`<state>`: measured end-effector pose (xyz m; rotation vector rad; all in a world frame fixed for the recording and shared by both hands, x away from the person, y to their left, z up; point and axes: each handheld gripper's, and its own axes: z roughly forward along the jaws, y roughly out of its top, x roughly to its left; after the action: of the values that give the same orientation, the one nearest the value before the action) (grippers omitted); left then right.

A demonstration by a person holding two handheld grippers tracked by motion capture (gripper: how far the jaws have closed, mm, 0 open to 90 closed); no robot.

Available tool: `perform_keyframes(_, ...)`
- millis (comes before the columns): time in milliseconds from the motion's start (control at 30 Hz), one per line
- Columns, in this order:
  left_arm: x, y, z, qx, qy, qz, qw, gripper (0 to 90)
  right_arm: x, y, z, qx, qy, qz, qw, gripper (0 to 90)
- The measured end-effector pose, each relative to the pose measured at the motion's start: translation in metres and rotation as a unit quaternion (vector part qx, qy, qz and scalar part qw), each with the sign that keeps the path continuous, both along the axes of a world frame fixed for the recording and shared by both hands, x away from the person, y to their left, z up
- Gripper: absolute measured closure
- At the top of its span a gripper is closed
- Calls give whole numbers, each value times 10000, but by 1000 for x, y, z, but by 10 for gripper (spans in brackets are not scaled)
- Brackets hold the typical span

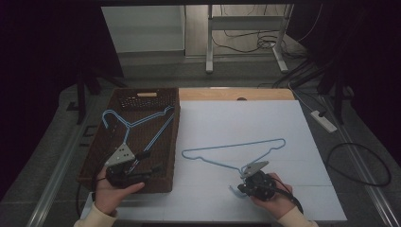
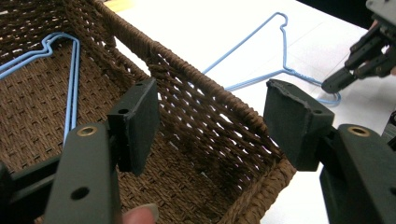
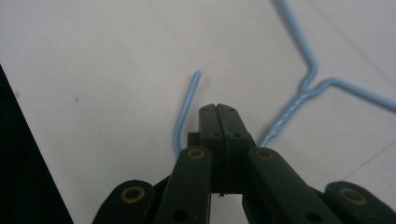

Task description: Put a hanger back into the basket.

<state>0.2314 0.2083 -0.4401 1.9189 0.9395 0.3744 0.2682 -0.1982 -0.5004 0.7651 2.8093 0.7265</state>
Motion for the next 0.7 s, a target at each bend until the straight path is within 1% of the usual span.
perform_keyframes(67,0,0,0,1,-1,2,10000,356,-2,-1,-1,-67,30,3,10000,898)
perform_keyframes(133,0,0,0,4,5,-1,10000,356,-2,-4,-3,-136,79,-52,9999,898)
perform_keyframes(167,0,0,0,12,14,-9,10000,356,-2,-7,-3,-123,100,-77,9998,898)
perform_keyframes(200,1,0,-1,18,19,-13,10000,356,-1,-10,-3,-118,144,-157,9997,898)
perform_keyframes(300,1,-1,-1,41,35,-22,10000,356,0,-16,-1,-223,153,-254,9993,898)
perform_keyframes(567,0,-2,0,32,21,-30,10000,356,7,-36,2,-515,14,-537,9972,898)
perform_keyframes(700,0,-2,0,33,21,-35,10000,356,13,-49,3,-499,35,-747,9959,898)
